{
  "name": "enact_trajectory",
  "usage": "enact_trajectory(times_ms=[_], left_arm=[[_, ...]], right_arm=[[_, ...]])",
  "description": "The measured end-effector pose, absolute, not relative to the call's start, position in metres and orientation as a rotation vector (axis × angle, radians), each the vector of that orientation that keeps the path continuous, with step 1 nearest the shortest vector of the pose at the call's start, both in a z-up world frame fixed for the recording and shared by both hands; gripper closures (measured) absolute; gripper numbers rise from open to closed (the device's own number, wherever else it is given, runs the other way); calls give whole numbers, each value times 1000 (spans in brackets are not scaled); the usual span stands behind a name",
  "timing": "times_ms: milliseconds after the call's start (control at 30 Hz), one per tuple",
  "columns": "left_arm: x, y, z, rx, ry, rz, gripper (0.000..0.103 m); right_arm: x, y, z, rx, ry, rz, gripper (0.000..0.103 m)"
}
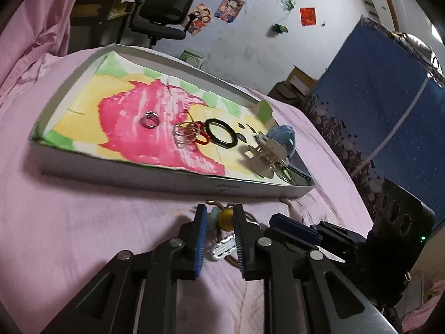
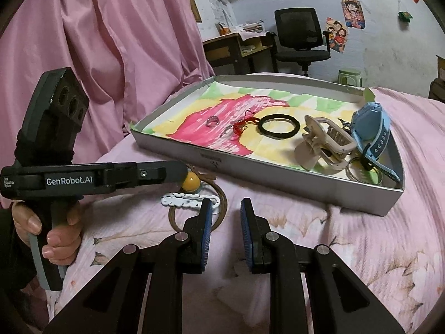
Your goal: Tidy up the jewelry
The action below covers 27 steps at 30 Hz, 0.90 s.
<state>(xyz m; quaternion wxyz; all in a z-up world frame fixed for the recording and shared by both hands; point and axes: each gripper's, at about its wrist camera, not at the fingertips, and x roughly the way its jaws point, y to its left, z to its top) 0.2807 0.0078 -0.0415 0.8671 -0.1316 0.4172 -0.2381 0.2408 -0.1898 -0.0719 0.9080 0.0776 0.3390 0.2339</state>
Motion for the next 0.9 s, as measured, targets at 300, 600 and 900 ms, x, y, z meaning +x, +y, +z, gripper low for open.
enact_trajectory(times_ms=[300, 600, 900], left_arm=[[291, -10, -47, -207, 929, -496, 77], [299, -14, -50, -200, 959, -469, 80], [301, -2, -54, -270, 959, -457, 81]], right_arm=[[243, -194, -74, 181, 705, 467, 84], [247, -183, -77, 146, 729, 504, 84], [263, -176, -78, 145, 747, 559, 84]])
